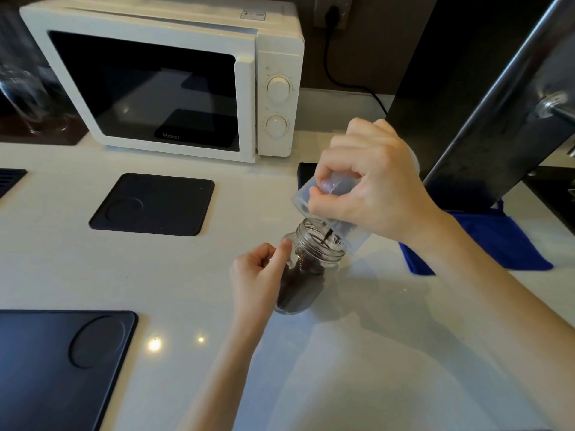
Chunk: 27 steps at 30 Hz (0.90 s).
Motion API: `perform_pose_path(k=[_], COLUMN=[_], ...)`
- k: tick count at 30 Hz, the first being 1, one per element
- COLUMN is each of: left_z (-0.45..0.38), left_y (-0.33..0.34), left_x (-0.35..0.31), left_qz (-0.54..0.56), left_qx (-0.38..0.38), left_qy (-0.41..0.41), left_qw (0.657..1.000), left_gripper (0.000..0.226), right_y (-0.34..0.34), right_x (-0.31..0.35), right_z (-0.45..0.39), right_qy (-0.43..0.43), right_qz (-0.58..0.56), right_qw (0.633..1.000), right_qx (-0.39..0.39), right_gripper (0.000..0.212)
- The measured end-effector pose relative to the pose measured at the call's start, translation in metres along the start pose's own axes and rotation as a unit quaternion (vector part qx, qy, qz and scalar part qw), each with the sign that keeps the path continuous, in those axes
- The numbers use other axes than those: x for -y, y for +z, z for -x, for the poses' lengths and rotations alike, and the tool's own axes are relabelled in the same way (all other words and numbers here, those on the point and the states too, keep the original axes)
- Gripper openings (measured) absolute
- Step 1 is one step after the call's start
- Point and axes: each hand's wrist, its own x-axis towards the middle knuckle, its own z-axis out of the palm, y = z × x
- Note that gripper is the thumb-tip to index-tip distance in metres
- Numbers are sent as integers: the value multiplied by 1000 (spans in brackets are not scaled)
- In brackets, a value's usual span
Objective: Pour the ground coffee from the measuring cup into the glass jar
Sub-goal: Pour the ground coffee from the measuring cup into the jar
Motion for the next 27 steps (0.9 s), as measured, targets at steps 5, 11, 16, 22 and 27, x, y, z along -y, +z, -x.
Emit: perform_pose_path(k=[5, 11, 16, 22, 27], left_z=[0, -1, 1, 1, 3], left_y=[1, 2, 2, 4, 3], left_x=[1, 3, 4, 3, 2], left_qz=[-4, -7, -15, -19, -21], left_qx=[0, -8, -14, -15, -18], left_qy=[-4, -3, -4, -1, 6], left_qw=[1000, 1000, 1000, 1000, 1000], left_gripper=[45, 48, 50, 52, 51], right_y=[-1, 3, -1, 1, 0], right_x=[-1, 1, 2, 2, 5], right_z=[-2, -2, -4, -3, -3], right_qy=[-9, -13, -7, -22, -15], right_qz=[10, 15, 4, 26, 11], right_qw=[1000, 1000, 1000, 999, 1000], right_qx=[-13, 1, -1, 7, 16], right_gripper=[21, 19, 18, 17, 18])
